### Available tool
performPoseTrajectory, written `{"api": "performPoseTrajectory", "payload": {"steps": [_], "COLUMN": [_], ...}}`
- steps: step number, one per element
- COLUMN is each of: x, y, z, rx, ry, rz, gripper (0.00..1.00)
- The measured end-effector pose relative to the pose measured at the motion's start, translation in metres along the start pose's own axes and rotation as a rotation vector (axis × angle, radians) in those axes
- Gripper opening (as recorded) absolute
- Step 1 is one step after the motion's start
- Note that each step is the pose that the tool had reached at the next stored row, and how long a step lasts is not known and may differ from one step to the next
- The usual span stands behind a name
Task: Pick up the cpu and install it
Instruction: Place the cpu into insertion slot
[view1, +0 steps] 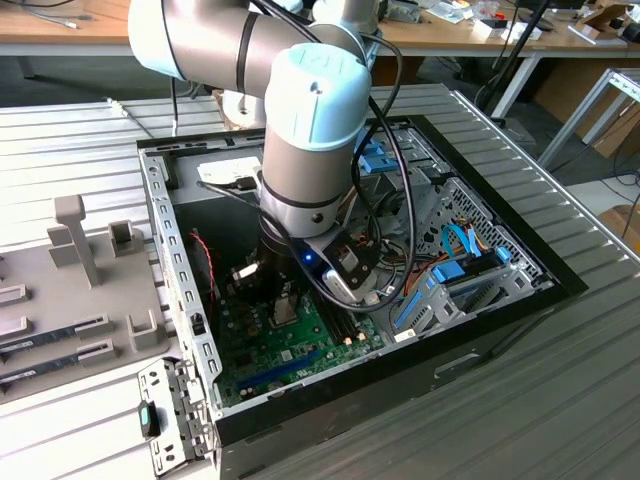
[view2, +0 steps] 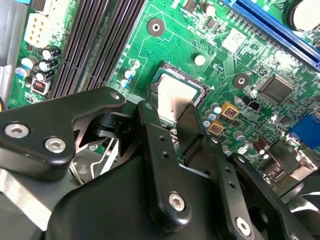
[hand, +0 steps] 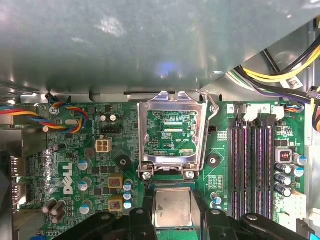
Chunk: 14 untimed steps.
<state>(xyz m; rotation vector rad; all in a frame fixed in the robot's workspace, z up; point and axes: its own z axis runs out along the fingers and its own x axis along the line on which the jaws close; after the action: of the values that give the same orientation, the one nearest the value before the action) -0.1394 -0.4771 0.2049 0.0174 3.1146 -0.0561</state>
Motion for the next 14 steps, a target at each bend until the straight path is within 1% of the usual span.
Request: {"api": "performPoseTrajectory", "payload": {"steps": [2,4,6,7,14], "x": [0.0,0.0,-0.0001,0.0,-0.0003], "y": [0.0,-0.0007,-0.0042,-0.0048,-0.0048], "z": [0.0001,0.0002,0.0004,0.0004,0.0019], "rx": [-0.0005,-0.0004,-0.0005,-0.0005,-0.0006], "ry": [-0.0006,-0.0006,-0.0006,-0.0006,-0.0007], "rz": [-0.014,-0.015,-0.015,-0.015,-0.021], "gripper": [0.42,0.42,0.42,0.42,0.42]}}
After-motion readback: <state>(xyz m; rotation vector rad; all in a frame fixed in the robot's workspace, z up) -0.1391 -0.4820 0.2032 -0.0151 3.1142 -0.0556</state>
